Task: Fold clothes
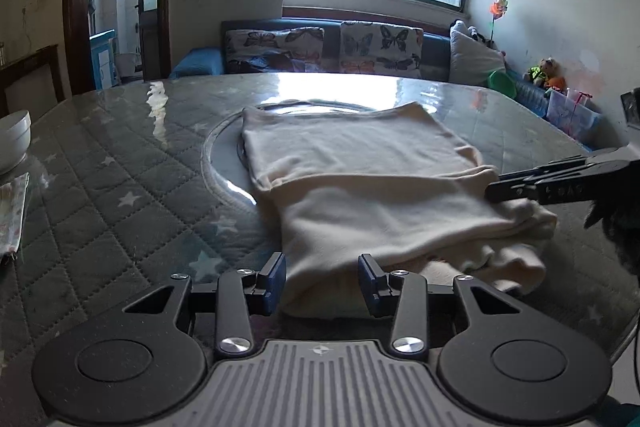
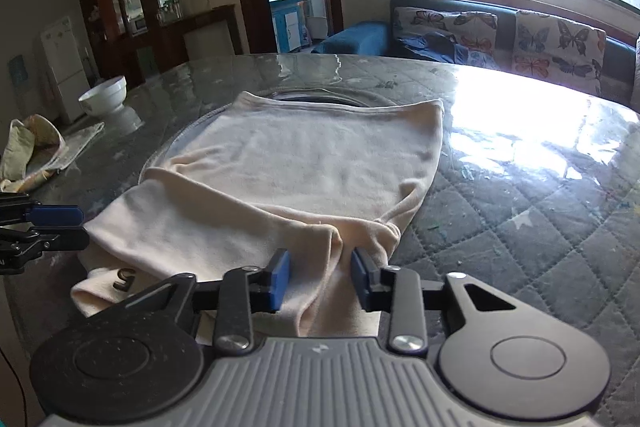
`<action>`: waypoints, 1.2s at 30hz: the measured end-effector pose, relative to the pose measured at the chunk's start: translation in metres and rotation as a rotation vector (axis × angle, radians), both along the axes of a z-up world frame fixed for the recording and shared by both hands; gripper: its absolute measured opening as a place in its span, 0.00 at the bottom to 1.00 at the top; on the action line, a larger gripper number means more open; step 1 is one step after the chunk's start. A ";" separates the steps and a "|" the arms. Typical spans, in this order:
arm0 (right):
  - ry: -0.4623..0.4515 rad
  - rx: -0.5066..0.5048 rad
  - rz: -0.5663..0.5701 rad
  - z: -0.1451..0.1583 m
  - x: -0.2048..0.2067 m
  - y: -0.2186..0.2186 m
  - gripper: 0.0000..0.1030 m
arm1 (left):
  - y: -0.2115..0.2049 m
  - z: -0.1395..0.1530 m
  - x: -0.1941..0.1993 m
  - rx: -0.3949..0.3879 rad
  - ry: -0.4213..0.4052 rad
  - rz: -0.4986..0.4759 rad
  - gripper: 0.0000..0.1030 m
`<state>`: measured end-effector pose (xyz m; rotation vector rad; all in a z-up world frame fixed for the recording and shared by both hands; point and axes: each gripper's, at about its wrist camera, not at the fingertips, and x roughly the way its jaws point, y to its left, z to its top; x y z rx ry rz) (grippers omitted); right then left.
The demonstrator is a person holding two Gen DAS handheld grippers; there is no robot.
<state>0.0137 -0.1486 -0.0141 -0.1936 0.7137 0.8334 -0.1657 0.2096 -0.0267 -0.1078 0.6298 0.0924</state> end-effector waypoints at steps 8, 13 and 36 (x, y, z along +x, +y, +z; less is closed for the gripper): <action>-0.063 -0.021 -0.019 0.008 -0.004 0.003 0.03 | 0.000 -0.010 0.001 0.030 0.005 -0.025 0.26; -0.068 -0.005 -0.012 0.019 -0.001 0.002 0.04 | 0.000 -0.010 -0.002 0.033 0.000 -0.043 0.29; -0.178 -0.044 -0.082 0.015 -0.007 0.002 0.02 | -0.006 -0.010 0.006 0.100 0.044 -0.127 0.12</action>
